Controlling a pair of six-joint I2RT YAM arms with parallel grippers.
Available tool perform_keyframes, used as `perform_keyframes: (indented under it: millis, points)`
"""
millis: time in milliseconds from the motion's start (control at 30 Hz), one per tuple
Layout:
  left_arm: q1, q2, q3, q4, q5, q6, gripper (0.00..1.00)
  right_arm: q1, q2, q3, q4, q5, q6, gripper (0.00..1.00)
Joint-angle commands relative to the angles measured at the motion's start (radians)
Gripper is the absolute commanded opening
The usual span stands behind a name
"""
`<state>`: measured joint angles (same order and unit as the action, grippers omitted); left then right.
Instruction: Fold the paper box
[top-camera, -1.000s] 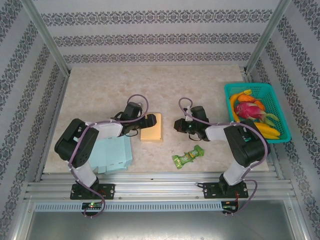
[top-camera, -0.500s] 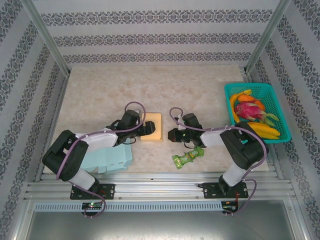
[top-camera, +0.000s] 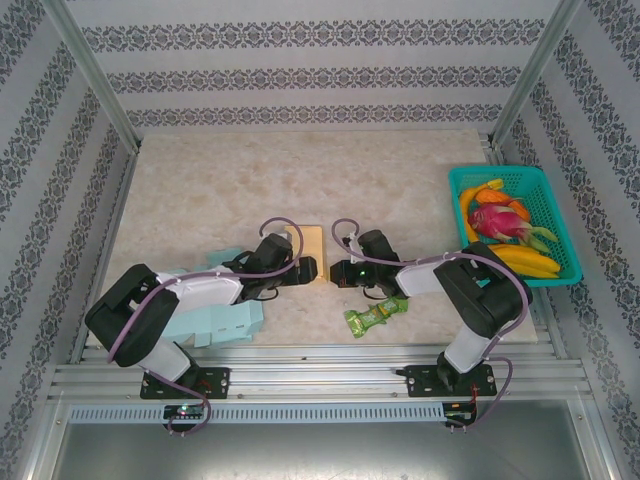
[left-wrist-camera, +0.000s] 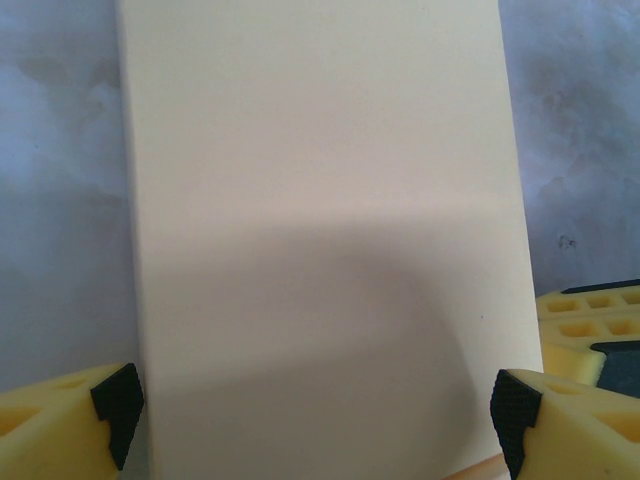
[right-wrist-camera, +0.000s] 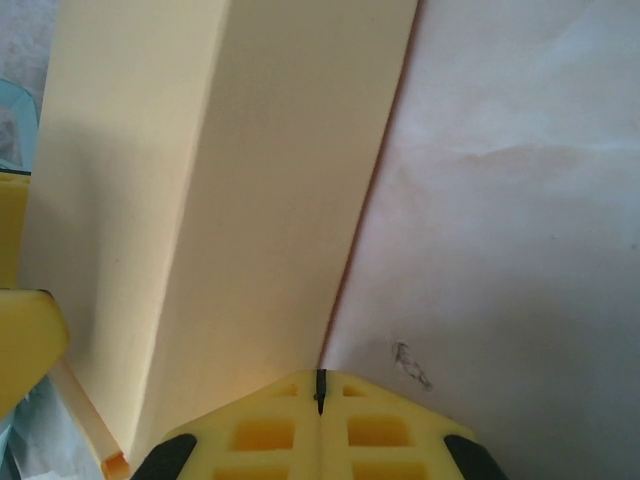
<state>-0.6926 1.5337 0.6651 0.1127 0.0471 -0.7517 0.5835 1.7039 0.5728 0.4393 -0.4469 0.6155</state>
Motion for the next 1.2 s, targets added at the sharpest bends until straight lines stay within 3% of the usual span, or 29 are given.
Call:
perform_keyframes:
  millis: [0, 133, 300, 533, 767, 1000, 1100, 1167]
  points:
    - [-0.031, 0.019, 0.011, 0.019, -0.026, -0.051, 0.92, 0.055, 0.053, -0.005, 0.048, 0.0, 0.04, 0.04]
    - [-0.081, 0.044, 0.0, 0.095, -0.027, -0.122, 0.91, 0.113, 0.083, -0.011, 0.196, -0.003, 0.14, 0.04]
    - [-0.156, 0.084, 0.018, 0.16, -0.073, -0.216, 0.91, 0.226, 0.11, -0.009, 0.369, 0.112, 0.258, 0.04]
    - [-0.142, 0.104, 0.127, 0.049, -0.124, -0.142, 0.9, 0.271, 0.145, -0.05, 0.536, 0.188, 0.343, 0.04]
    - [-0.061, 0.074, 0.163, -0.014, -0.144, -0.018, 0.91, 0.261, 0.035, -0.169, 0.489, 0.374, 0.283, 0.05]
    - [0.035, 0.063, 0.178, -0.082, -0.173, 0.008, 0.91, 0.249, -0.143, -0.223, 0.347, 0.508, 0.186, 0.13]
    - [0.036, 0.015, 0.155, -0.136, -0.241, -0.013, 0.92, 0.228, -0.247, -0.255, 0.23, 0.55, 0.107, 0.21]
    - [0.034, -0.007, 0.143, -0.183, -0.265, -0.045, 0.93, 0.211, -0.318, -0.246, 0.151, 0.559, 0.018, 0.35]
